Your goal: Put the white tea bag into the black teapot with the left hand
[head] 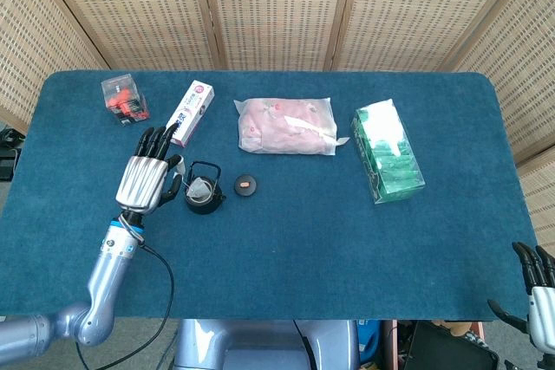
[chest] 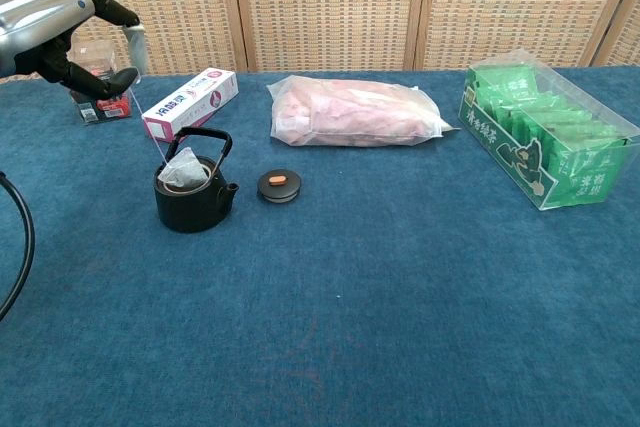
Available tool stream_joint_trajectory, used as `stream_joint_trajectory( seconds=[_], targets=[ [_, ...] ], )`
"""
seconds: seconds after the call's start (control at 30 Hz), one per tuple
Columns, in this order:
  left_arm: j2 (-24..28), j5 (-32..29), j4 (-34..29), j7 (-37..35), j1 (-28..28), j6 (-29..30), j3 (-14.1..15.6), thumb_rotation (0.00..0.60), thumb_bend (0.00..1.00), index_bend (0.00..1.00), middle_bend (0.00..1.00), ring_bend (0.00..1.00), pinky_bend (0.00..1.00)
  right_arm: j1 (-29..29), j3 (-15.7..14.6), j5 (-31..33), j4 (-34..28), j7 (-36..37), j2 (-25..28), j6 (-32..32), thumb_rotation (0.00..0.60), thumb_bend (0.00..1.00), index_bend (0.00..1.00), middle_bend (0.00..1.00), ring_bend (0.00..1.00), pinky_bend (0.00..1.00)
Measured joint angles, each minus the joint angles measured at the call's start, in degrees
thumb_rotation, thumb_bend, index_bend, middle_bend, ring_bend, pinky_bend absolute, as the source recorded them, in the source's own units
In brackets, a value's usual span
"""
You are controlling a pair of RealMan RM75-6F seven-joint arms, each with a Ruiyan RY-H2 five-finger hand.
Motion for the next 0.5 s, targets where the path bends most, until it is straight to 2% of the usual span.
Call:
stream_joint_trajectory(
  seconds=[0.5],
  targets=[
    [-0.3,4.2,0.2,2.2,3.7,1.6,7.4,0.6,0.49,0.62,0.0,0.0,0.0,0.0,-0.1,-0.2,-0.3,-0.3,0.1,0.0,0.6,0.01,0.12,0.21,0.07,0.16]
  ],
)
